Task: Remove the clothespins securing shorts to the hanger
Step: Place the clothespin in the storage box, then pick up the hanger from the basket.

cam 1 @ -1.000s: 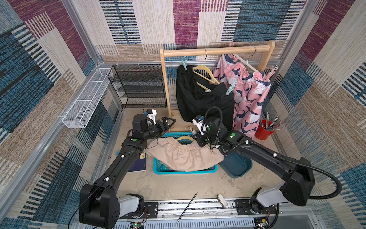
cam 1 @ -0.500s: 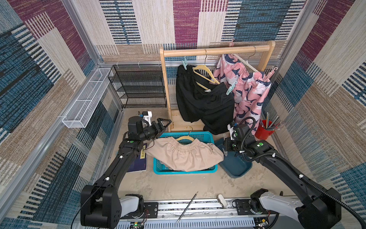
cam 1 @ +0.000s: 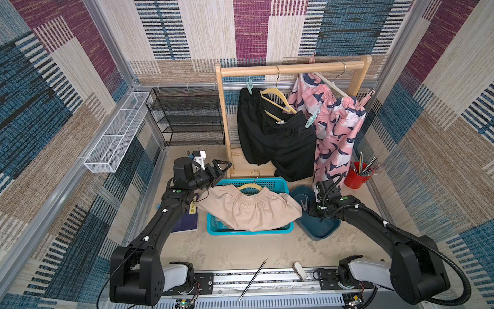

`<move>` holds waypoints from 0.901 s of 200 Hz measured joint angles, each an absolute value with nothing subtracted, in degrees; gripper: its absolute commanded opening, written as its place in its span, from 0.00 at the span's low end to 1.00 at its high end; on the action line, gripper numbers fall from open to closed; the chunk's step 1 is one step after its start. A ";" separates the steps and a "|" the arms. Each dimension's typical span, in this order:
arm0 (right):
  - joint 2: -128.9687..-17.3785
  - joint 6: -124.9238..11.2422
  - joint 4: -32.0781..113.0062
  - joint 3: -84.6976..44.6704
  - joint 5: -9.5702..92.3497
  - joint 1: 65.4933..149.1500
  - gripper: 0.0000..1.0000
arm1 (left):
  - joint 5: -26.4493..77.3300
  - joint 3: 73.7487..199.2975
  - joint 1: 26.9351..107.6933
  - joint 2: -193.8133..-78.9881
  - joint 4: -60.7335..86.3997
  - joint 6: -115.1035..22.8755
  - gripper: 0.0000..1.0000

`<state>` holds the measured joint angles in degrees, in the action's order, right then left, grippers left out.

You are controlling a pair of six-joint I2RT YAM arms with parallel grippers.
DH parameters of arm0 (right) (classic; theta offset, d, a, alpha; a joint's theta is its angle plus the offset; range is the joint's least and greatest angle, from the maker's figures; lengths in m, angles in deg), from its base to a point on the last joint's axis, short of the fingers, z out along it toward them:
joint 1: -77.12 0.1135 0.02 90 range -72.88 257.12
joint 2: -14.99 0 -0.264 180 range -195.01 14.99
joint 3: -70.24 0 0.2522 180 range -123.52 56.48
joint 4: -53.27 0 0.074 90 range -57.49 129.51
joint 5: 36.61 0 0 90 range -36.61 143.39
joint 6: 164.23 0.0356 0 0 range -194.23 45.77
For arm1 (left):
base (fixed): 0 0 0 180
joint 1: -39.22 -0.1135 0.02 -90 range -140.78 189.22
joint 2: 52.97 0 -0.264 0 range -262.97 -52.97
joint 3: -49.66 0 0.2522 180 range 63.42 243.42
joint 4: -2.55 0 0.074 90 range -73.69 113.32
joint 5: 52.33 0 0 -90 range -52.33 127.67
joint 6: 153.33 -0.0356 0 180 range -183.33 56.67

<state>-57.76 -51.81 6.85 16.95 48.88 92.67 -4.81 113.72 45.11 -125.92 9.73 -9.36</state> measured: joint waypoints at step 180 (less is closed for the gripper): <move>-59.66 -60.47 17.06 -2.13 28.42 102.94 0.64 | -1.36 124.26 45.08 -125.92 37.20 -32.07 0.90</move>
<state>-59.66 -60.47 17.06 -2.13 28.42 102.94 -1.36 124.26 45.08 -125.92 37.20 -32.07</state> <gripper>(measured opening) 0.639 0.897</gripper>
